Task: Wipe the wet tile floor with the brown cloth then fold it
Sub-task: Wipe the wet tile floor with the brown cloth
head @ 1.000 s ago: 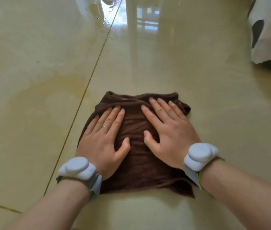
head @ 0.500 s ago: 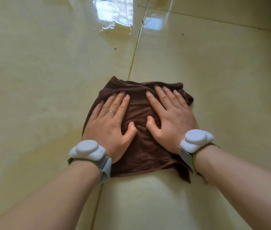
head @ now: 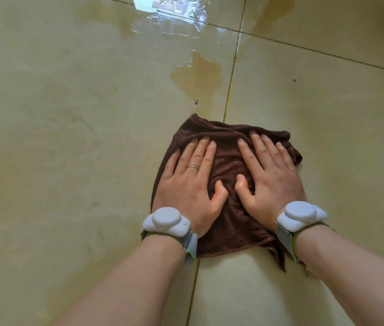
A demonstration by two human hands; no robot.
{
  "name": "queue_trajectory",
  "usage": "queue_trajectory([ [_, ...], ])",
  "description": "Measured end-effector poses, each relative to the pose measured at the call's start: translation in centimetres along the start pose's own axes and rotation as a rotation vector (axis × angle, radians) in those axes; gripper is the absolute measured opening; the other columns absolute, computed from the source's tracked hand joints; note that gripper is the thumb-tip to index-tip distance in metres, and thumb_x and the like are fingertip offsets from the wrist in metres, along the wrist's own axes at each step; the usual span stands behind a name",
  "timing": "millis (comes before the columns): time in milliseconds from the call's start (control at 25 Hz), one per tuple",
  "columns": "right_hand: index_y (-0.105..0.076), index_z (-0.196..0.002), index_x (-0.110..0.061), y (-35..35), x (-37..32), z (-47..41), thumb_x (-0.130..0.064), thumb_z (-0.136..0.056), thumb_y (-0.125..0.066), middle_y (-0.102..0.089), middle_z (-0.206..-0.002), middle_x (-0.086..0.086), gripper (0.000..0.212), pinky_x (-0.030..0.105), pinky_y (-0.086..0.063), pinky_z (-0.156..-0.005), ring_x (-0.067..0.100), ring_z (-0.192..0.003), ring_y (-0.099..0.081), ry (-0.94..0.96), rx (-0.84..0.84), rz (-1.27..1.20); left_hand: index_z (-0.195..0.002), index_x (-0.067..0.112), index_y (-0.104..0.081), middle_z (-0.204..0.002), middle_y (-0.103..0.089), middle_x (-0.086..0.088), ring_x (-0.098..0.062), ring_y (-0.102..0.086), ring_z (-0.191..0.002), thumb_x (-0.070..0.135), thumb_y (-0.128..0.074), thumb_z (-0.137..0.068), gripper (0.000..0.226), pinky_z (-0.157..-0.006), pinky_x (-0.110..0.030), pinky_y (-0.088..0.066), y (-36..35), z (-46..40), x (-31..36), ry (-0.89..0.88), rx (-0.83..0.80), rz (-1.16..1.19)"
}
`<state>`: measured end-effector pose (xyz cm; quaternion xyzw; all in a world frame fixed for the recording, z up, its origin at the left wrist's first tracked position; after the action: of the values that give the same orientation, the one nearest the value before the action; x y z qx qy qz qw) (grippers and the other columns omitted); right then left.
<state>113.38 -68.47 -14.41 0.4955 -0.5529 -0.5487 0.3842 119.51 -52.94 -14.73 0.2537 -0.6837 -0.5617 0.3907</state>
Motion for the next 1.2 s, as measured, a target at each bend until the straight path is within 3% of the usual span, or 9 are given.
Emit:
queue_trajectory([
  [240, -0.042, -0.157, -0.017, -0.3, 0.3, -0.9, -0.046, -0.092, -0.037, -0.039, -0.162, 0.017, 0.071, 0.045, -0.014, -0.128, 0.034, -0.151, -0.035, 0.001, 0.012, -0.02, -0.159, 0.023, -0.031, -0.165, -0.03, 0.004, -0.013, -0.024, -0.153, 0.049, -0.038, -0.093, 0.071, -0.126, -0.034, -0.012, 0.0, -0.1, 0.0, -0.013, -0.001, 0.008],
  [440, -0.037, -0.16, -0.022, -0.5, -0.6, -1.1, -0.052, -0.093, -0.028, -0.031, -0.167, 0.012, 0.074, 0.041, -0.008, -0.128, 0.03, -0.155, -0.027, 0.077, -0.038, -0.014, -0.16, 0.024, -0.028, -0.166, -0.028, 0.005, -0.014, -0.023, -0.154, 0.048, -0.032, -0.097, 0.067, -0.126, -0.033, -0.009, 0.1, 2.6, -1.1, 0.017, 0.015, -0.025],
  [720, -0.045, -0.156, -0.018, -0.1, -13.7, 9.3, -0.047, -0.092, -0.041, -0.034, -0.166, 0.013, 0.07, 0.045, -0.015, -0.129, 0.03, -0.153, -0.032, 0.294, -0.059, -0.115, -0.161, 0.023, -0.025, -0.167, -0.024, 0.005, -0.015, -0.02, -0.154, 0.048, -0.035, -0.097, 0.069, -0.126, -0.032, -0.008, 3.9, 18.8, -8.0, 0.148, -0.058, -0.043],
  [880, -0.041, -0.158, -0.018, 0.0, -20.6, 16.3, -0.046, -0.094, -0.043, -0.029, -0.168, 0.011, 0.069, 0.046, -0.015, -0.129, 0.028, -0.157, -0.024, 0.401, -0.119, -0.117, -0.162, 0.024, -0.022, -0.168, -0.019, 0.006, -0.012, -0.016, -0.155, 0.048, -0.034, -0.097, 0.07, -0.127, -0.031, -0.005, 5.6, 28.8, -10.9, 0.287, -0.101, -0.08],
  [1200, -0.033, -0.162, -0.023, -0.8, -21.7, 18.0, -0.049, -0.099, -0.039, -0.022, -0.171, 0.006, 0.068, 0.042, -0.011, -0.13, 0.022, -0.159, -0.016, 0.472, -0.159, -0.07, -0.162, 0.026, -0.02, -0.169, -0.016, 0.007, -0.011, -0.013, -0.156, 0.049, -0.038, -0.095, 0.073, -0.127, -0.031, -0.003, 5.3, 31.4, -11.4, 0.313, -0.087, -0.055],
])
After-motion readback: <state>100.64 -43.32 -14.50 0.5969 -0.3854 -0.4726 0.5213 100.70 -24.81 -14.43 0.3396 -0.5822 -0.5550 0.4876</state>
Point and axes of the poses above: each hand's wrist, its own z-axis away from the middle knuckle, its own y-axis out of the back of the hand, x = y × z, the point moved 6 cm from there along -z, towards the middle knuckle
